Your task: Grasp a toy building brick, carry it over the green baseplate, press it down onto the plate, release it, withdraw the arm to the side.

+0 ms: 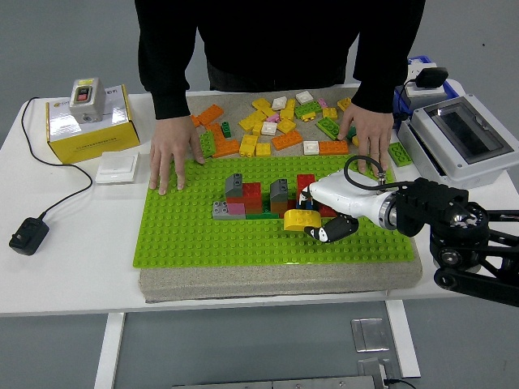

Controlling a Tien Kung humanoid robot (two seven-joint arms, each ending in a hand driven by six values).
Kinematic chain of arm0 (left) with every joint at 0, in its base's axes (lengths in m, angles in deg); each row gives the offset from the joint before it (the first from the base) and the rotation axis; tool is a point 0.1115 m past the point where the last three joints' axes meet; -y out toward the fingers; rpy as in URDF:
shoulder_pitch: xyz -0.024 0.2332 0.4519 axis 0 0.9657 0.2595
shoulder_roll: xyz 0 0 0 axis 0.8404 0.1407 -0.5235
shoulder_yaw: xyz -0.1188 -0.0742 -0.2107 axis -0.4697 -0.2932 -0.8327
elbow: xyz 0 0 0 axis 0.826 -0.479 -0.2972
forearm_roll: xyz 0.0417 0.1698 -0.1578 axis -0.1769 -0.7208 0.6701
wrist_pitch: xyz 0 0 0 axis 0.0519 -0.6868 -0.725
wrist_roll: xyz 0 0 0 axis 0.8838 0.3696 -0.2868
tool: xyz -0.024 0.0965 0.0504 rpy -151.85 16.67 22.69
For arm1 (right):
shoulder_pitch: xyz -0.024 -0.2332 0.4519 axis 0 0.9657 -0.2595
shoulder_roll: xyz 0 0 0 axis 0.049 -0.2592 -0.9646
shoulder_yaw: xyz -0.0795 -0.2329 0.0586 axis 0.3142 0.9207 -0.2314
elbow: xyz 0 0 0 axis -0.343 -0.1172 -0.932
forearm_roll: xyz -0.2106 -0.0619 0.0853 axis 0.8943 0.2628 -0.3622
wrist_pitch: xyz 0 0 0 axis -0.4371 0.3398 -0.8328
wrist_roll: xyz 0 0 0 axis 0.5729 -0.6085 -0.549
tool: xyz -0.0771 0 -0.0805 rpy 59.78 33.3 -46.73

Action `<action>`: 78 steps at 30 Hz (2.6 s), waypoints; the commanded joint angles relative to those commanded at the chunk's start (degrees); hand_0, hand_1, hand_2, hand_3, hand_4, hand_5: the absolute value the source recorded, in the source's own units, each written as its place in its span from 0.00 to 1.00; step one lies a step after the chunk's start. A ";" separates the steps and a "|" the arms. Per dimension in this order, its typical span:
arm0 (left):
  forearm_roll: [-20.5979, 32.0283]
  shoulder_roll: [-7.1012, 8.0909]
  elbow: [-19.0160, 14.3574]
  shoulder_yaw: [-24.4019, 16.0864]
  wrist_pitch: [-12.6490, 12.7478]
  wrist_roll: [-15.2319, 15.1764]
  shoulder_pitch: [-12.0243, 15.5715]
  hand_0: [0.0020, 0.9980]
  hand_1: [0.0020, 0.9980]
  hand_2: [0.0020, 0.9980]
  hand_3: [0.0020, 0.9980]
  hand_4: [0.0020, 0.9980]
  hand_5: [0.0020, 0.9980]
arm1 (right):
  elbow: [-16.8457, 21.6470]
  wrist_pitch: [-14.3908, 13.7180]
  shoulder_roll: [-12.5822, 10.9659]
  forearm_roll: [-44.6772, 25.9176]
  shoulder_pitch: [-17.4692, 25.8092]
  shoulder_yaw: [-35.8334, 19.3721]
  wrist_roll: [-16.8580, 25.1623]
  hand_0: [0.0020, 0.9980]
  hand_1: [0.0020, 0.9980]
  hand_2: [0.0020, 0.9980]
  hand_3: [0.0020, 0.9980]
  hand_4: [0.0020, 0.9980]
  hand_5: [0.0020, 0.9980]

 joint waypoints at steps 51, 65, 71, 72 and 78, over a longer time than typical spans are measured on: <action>-0.15 -0.34 0.00 -0.20 -0.07 0.05 -0.19 0.69 0.64 0.60 0.70 0.15 0.61 | -3.55 1.29 1.41 5.32 2.35 -1.02 0.81 0.23 0.26 0.57 0.63 0.33 0.25; -0.33 -0.34 0.00 -0.29 -0.10 0.05 -0.13 0.69 0.64 0.61 0.70 0.16 0.61 | -7.21 0.20 3.25 6.72 3.85 -0.66 0.65 0.23 0.26 0.58 0.64 0.32 0.24; -0.27 -0.43 0.00 -0.27 -0.14 0.03 -0.27 0.69 0.64 0.60 0.70 0.16 0.61 | -6.91 -0.44 3.20 6.86 3.84 -0.40 0.69 0.23 0.26 0.58 0.64 0.31 0.24; -0.24 -0.44 0.00 -0.26 -0.15 0.04 -0.28 0.69 0.64 0.60 0.70 0.16 0.61 | -6.89 -0.50 3.19 6.88 3.84 -0.38 0.71 0.23 0.26 0.58 0.64 0.31 0.24; -0.08 -0.41 0.00 -0.18 -0.18 0.23 -0.29 0.69 0.64 0.60 0.71 0.16 0.61 | -7.02 -1.57 3.08 7.06 3.92 0.00 1.38 0.23 0.26 0.58 0.63 0.30 0.24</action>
